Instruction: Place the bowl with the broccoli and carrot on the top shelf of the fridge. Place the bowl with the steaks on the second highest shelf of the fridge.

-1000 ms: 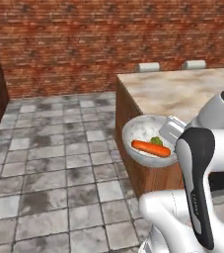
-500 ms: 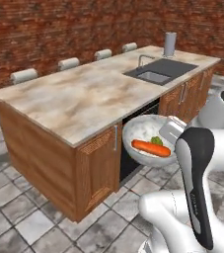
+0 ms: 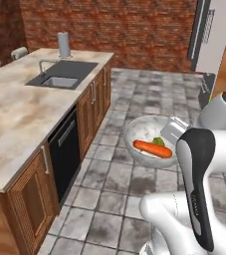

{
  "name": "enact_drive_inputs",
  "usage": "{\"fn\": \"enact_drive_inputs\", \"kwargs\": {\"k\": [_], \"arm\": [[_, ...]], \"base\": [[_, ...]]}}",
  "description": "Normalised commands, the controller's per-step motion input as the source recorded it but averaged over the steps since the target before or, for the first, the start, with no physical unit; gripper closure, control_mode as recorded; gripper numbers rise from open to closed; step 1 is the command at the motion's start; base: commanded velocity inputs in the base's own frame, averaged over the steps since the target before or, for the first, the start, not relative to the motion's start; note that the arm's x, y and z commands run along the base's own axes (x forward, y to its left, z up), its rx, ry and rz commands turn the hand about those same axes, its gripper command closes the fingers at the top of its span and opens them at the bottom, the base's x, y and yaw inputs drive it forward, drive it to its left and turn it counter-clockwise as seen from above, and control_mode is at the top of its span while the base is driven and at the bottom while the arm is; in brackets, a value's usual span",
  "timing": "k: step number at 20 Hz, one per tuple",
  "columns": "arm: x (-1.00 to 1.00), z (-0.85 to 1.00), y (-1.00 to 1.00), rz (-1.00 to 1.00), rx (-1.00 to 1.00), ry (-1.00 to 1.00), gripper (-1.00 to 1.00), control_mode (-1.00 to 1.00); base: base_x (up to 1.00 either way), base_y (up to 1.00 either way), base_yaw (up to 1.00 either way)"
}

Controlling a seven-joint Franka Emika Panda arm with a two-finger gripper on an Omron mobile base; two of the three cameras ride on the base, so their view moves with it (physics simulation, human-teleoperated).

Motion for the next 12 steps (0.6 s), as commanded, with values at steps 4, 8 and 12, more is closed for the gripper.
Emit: {"fn": "enact_drive_inputs", "kwargs": {"k": [4,8,12], "arm": [[0.0,0.0,0.0,0.0,0.0,0.0,1.0,1.0],[0.0,0.0,0.0,0.0,0.0,0.0,1.0,1.0],[0.0,0.0,0.0,0.0,0.0,0.0,1.0,1.0]], "base": [[0.37,0.0,-0.61],[0.69,-0.01,-0.27],[0.92,-0.2,-0.16]]}}
